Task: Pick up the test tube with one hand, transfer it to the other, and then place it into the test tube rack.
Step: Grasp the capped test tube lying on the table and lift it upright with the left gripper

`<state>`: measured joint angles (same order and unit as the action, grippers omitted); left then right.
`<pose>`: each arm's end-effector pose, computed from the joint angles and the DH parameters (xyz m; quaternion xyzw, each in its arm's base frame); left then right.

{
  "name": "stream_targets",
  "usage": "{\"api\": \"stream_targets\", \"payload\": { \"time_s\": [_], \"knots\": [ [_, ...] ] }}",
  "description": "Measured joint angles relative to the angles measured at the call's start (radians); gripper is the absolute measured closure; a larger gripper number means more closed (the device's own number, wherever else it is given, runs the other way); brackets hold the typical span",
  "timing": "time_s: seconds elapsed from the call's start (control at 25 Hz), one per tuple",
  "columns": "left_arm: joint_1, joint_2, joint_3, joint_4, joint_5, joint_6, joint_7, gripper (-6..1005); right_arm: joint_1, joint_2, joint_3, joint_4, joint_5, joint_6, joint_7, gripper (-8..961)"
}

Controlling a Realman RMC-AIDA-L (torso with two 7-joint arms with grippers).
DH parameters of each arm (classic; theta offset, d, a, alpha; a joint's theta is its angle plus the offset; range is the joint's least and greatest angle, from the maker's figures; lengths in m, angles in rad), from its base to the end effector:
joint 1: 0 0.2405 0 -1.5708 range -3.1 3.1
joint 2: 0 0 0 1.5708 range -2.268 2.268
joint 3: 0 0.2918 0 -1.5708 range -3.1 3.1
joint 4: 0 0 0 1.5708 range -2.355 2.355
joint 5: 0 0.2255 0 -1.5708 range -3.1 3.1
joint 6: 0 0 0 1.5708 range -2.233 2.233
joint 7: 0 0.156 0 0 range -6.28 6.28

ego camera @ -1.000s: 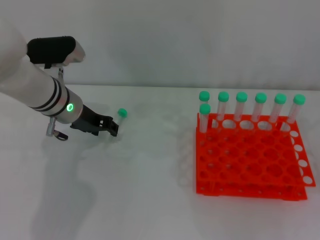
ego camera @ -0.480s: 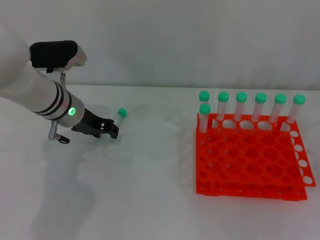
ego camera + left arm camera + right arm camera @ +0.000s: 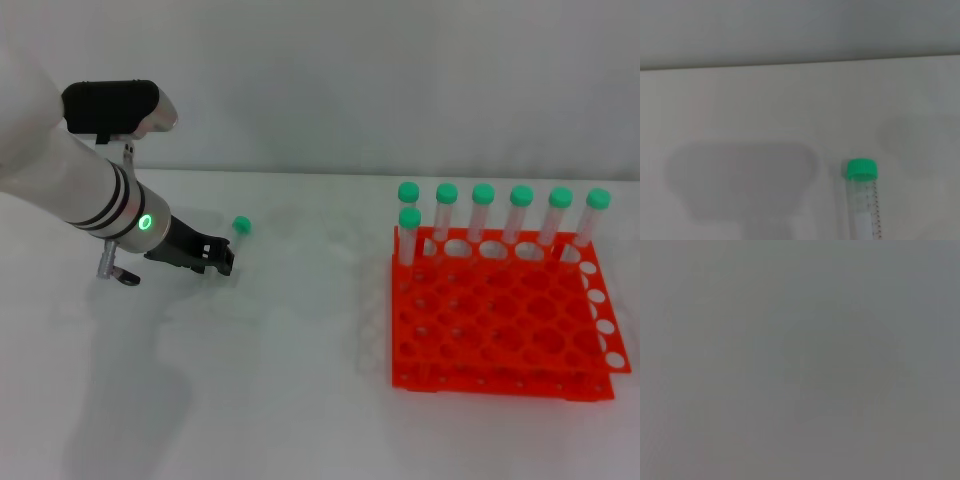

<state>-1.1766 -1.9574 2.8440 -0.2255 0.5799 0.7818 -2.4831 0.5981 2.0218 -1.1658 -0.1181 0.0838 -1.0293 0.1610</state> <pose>-0.2724 0.5159 -0.0300 -0.7722 -0.5435 0.0621 0.3231 0.3743 0.4369 0.0567 -0.5821 0.2450 0.2977 0.7159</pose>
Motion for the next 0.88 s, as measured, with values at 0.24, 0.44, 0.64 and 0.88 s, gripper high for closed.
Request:
{"api": "stream_targets", "payload": {
  "time_s": [0.24,0.44,0.64,0.88],
  "knots": [
    [0.0,-0.002,0.0,0.017,0.0,-0.01,0.002,640,-0.001,0.0,0.0,0.0,0.001,0.0,0.0,186],
    [0.006,-0.002,0.0,0.022,0.0,-0.018,0.003,639,-0.001,0.0,0.002,0.0,0.001,0.0,0.0,186],
    [0.008,-0.002,0.0,0.023,0.0,-0.019,0.003,639,-0.001,0.0,0.003,0.0,0.001,0.0,0.0,186],
    [0.009,-0.001,0.0,0.023,0.001,-0.02,0.008,692,-0.001,0.0,0.003,0.0,0.001,0.0,0.0,185]
  ]
}}
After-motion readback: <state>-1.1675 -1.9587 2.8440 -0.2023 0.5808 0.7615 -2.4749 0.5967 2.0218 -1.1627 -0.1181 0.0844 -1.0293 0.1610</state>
